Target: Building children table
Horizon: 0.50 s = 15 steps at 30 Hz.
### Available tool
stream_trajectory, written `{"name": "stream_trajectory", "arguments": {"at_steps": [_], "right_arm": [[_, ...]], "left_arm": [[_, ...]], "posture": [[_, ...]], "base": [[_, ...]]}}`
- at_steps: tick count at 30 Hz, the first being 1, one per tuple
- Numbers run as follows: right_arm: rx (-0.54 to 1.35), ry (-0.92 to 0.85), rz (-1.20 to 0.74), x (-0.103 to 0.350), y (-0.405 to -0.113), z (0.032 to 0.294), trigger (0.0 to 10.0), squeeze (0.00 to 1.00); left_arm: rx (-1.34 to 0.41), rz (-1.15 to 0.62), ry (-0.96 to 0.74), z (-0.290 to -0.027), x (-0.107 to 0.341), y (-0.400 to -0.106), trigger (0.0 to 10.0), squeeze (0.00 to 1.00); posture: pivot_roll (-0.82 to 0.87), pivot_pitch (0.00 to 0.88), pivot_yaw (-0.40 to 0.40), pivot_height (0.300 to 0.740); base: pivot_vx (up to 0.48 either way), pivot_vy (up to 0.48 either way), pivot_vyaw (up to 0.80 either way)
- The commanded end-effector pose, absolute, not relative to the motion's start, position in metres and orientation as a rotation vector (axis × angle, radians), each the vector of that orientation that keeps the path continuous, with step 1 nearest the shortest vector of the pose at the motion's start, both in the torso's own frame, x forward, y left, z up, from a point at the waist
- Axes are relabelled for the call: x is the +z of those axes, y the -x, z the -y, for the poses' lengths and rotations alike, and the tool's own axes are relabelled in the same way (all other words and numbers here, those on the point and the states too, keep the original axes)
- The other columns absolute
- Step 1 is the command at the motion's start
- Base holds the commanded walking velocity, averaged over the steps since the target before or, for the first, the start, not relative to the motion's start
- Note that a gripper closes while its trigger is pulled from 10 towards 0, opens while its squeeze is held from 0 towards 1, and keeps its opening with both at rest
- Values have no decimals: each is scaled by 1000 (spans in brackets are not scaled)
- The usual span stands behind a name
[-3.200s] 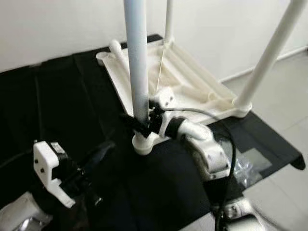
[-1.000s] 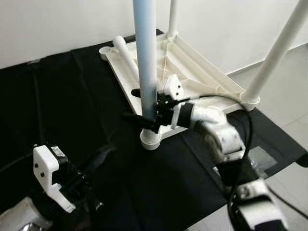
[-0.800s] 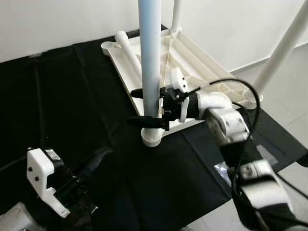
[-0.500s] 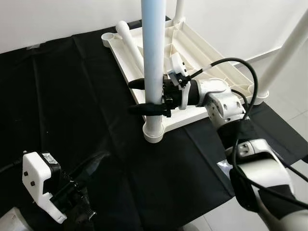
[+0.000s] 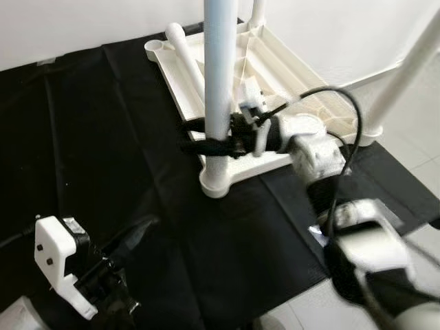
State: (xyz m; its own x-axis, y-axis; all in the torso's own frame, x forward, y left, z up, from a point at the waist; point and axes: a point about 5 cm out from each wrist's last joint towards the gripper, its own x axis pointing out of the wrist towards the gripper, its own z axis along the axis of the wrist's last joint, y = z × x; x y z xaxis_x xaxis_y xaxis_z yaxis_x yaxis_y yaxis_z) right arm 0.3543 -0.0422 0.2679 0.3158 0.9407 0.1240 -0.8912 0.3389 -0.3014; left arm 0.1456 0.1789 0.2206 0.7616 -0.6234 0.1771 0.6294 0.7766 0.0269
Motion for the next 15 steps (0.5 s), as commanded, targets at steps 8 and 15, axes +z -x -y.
{"name": "stream_trajectory", "arguments": {"at_steps": [8, 15], "right_arm": [[871, -67, 170, 225, -318, -16, 0, 0], [1091, -124, 190, 243, -307, -50, 10000, 0]], "left_arm": [[-720, 179, 37, -175, 220, -151, 10000, 0], [-725, 187, 37, -173, 218, -153, 10000, 0]], "posture": [[62, 258, 2, 740], [57, 238, -9, 740]], "base": [[0, 0, 0], [0, 0, 0]]}}
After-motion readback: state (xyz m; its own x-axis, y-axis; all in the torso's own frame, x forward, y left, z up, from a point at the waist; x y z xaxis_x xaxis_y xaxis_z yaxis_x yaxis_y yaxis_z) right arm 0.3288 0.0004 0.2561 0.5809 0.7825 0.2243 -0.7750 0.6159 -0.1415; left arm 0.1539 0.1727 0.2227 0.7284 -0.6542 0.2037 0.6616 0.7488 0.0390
